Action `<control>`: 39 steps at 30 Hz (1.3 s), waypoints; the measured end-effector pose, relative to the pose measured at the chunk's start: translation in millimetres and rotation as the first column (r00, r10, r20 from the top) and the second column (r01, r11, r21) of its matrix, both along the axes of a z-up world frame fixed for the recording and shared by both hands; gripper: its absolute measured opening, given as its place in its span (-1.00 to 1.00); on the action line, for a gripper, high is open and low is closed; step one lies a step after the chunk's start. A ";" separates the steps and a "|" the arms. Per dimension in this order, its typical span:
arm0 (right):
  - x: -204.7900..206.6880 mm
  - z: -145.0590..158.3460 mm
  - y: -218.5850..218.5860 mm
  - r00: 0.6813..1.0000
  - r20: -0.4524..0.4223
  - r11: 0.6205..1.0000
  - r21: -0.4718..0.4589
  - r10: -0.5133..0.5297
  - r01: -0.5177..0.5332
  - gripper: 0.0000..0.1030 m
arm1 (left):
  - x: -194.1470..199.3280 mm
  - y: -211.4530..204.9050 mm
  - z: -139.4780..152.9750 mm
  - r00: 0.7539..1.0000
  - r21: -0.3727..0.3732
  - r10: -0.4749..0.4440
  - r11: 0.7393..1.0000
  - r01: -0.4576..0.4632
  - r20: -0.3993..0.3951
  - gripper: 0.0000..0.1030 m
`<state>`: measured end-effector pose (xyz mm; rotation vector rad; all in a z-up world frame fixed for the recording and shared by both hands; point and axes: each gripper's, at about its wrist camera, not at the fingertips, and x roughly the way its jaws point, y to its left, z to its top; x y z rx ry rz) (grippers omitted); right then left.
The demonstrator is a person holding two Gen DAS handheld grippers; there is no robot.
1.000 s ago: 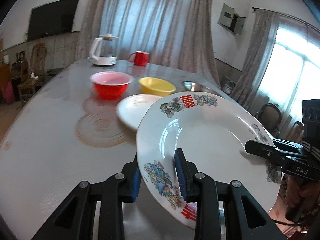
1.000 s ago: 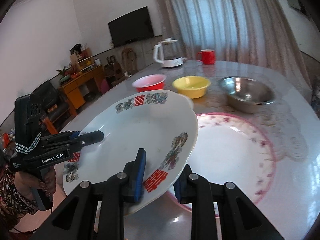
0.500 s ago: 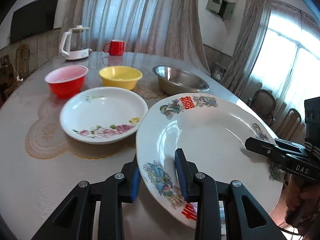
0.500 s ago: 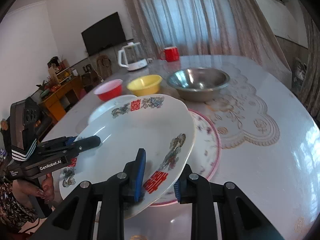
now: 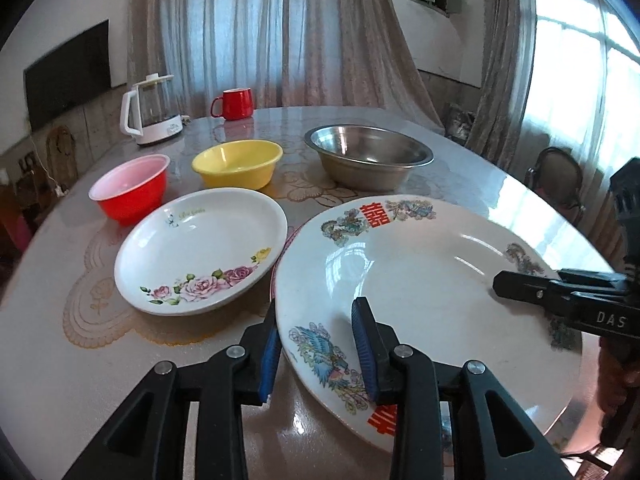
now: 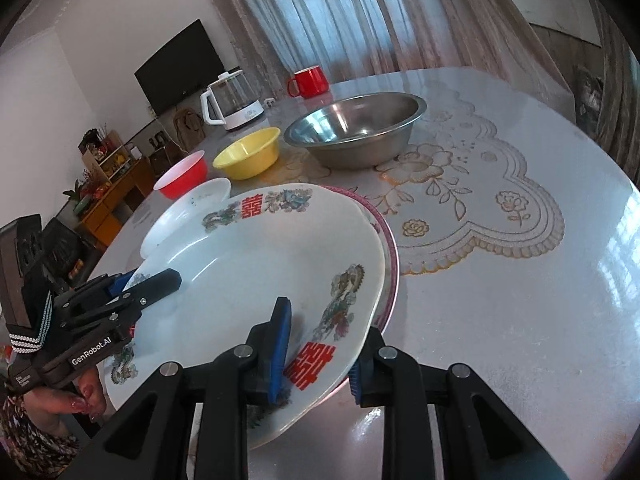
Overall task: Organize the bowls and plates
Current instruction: 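Lower the red-character plate onto the pink-rimmed plate and open both grippers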
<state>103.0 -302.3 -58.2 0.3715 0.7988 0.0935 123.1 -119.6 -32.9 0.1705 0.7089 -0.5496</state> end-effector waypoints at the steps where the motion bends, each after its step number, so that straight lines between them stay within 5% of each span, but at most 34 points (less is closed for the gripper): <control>1: 1.2 -0.1 -0.4 1.000 -0.002 1.000 -0.004 0.001 -0.001 -0.53 | -0.3 -1.2 0.0 1.000 0.012 0.005 1.000 -0.005 0.006 -0.30; 7: 4.2 4.4 1.4 1.000 -0.018 1.000 -0.028 0.005 -0.006 -0.56 | -10.6 -20.9 -4.1 0.995 0.200 0.021 0.979 -0.040 0.095 -0.31; 16: 14.4 4.5 3.8 0.999 -0.047 0.995 -0.098 -0.006 0.001 -0.56 | -26.1 -37.2 -8.4 0.991 0.230 -0.076 0.972 0.049 0.111 -0.33; 32: 29.1 0.5 -5.7 0.996 0.008 0.987 -0.133 -0.085 0.085 -0.54 | -39.9 18.2 9.5 0.987 0.038 0.072 0.996 -0.078 0.141 -0.10; 39: 5.5 15.9 -7.7 0.987 0.074 0.988 -0.048 -0.140 0.144 -0.49 | -28.1 28.4 1.5 0.995 -0.012 0.069 0.998 -0.069 0.073 -0.49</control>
